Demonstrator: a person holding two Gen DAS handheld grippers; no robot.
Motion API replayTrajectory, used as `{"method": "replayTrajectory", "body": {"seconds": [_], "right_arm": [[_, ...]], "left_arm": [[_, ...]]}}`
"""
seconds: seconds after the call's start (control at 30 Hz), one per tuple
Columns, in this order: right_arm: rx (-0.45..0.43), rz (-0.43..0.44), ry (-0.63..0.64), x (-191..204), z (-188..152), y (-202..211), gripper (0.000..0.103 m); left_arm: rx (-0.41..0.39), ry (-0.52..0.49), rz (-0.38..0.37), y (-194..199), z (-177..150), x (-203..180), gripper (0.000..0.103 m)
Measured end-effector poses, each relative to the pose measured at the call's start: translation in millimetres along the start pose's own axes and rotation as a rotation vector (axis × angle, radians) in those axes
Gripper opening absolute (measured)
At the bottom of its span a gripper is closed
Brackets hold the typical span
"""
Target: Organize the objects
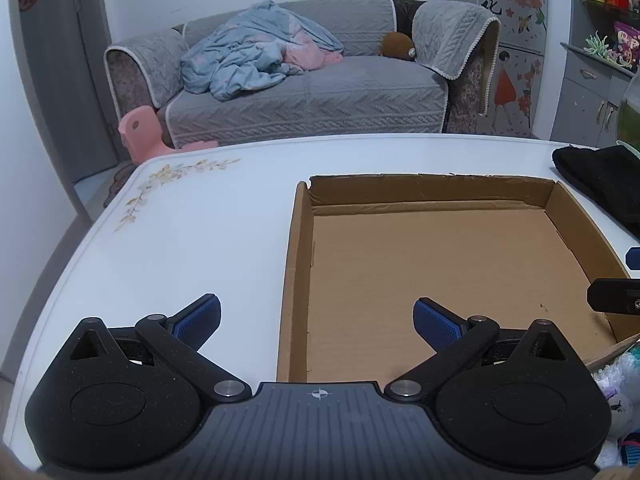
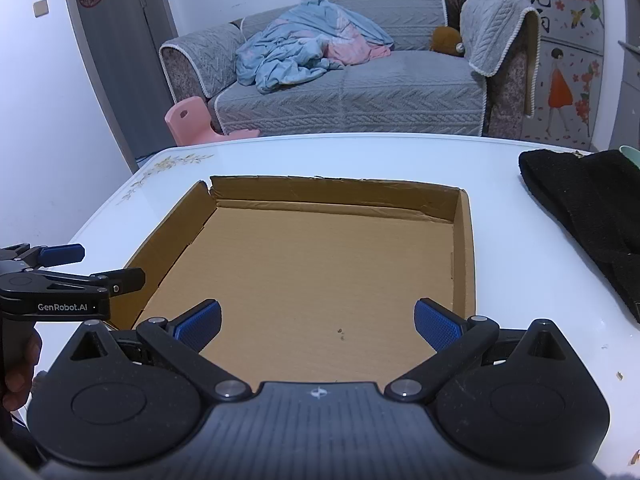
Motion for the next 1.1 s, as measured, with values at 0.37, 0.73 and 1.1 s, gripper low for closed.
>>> {"method": "replayTrajectory", "body": {"seconds": [0.37, 0.73, 1.1], "right_arm": [[0.005, 0.004, 0.004, 0.4, -0.4, -2.2, 0.103], [-0.011, 0.009, 0.016, -0.5, 0.4, 10.0, 0.103], [-0.266, -0.002, 0.113, -16.3, -56.1, 114.7, 0.103]], "left_arm": [[0.001, -0.004, -0.004, -0.1, -1.1, -1.3, 0.102], [-0.016, -0.009, -0.004, 11.6, -0.5, 5.2, 0.102], [-0.065, 0.014, 0.047, 100.1, -90.2, 35.0, 0.102]]}}
Point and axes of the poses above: each gripper's, at about its wrist camera, not at the fingertips, and y roughly against the way its jaws point, x to its left, z to its top, the point moved 8 cm from there along -y, roughly the way its jaws point, and after that the axes turned 4 degrees about x, right-handed, at the moved point
